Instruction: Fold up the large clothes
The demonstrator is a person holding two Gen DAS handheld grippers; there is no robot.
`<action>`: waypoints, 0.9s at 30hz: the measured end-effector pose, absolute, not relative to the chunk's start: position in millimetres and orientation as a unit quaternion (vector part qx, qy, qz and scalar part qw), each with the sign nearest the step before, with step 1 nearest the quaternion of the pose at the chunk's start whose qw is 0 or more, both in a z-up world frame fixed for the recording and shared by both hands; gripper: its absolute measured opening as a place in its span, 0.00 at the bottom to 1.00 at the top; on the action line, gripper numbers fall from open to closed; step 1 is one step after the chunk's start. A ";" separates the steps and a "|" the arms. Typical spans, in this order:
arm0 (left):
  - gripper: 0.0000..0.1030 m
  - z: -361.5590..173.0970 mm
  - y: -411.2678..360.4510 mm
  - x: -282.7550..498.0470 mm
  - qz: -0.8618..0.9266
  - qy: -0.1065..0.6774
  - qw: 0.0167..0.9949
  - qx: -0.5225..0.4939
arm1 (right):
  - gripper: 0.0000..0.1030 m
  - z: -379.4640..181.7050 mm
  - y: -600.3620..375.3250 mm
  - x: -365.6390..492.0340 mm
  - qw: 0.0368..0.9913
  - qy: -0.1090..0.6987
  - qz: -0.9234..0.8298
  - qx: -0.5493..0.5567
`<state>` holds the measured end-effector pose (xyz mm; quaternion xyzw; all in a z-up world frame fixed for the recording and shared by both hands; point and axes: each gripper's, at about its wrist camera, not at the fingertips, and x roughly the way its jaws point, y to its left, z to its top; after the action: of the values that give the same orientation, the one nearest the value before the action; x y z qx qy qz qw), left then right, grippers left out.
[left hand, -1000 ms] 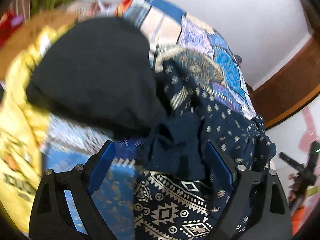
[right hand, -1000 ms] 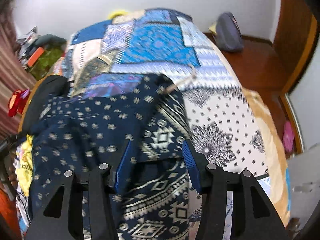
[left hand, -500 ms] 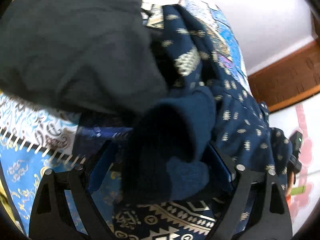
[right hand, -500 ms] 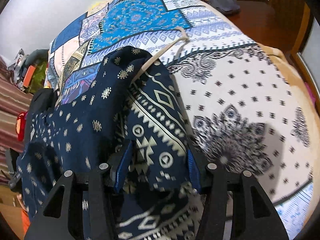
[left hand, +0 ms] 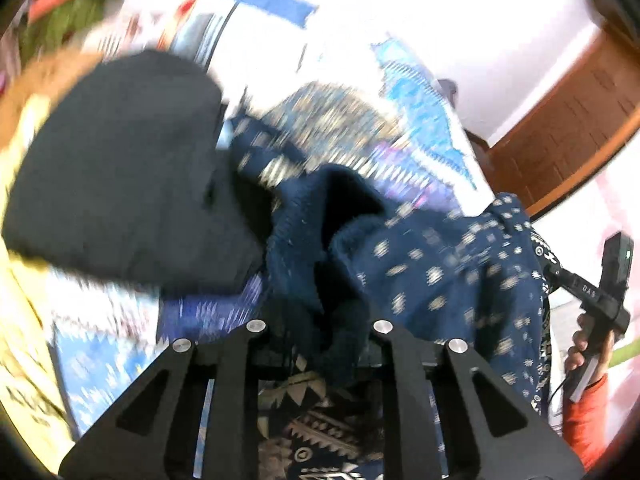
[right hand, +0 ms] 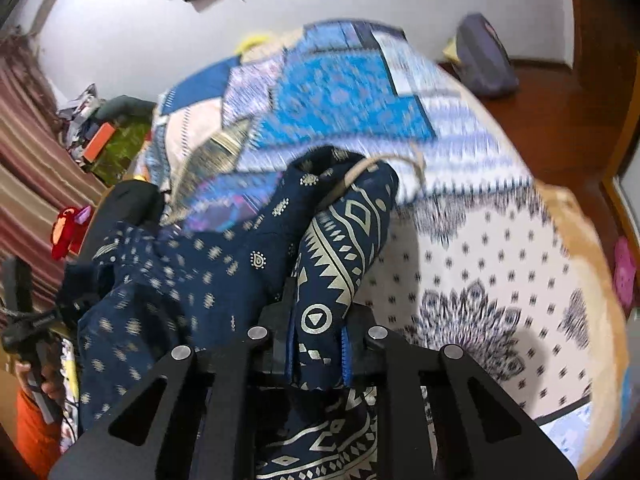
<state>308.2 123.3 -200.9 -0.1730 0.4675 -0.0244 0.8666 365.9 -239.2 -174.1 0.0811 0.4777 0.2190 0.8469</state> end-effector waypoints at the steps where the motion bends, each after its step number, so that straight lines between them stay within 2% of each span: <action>1: 0.17 -187.5 117.4 313.5 -0.027 0.456 0.875 -0.163 | 0.13 -166.9 -235.8 366.9 0.851 0.470 0.223 0.075; 8: 0.17 -137.1 120.4 352.8 -0.053 0.422 0.892 -0.152 | 0.13 -133.9 -215.3 388.2 0.877 0.419 0.230 0.039; 14: 0.17 -124.1 131.7 399.5 -0.037 0.407 0.903 -0.136 | 0.13 -123.4 -213.0 426.1 0.895 0.397 0.202 0.035; 19: 0.17 -147.1 147.0 449.1 -0.021 0.425 0.896 -0.128 | 0.13 -134.1 -205.9 469.6 0.895 0.407 0.178 0.031; 27: 0.18 -207.1 166.9 498.6 0.020 0.474 0.872 -0.122 | 0.13 -183.5 -193.8 515.3 0.880 0.450 0.150 0.006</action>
<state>498.6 166.9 -207.1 -0.1220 0.4736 0.0203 0.8720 515.3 -193.8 -183.5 0.0062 0.4499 0.1496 0.8805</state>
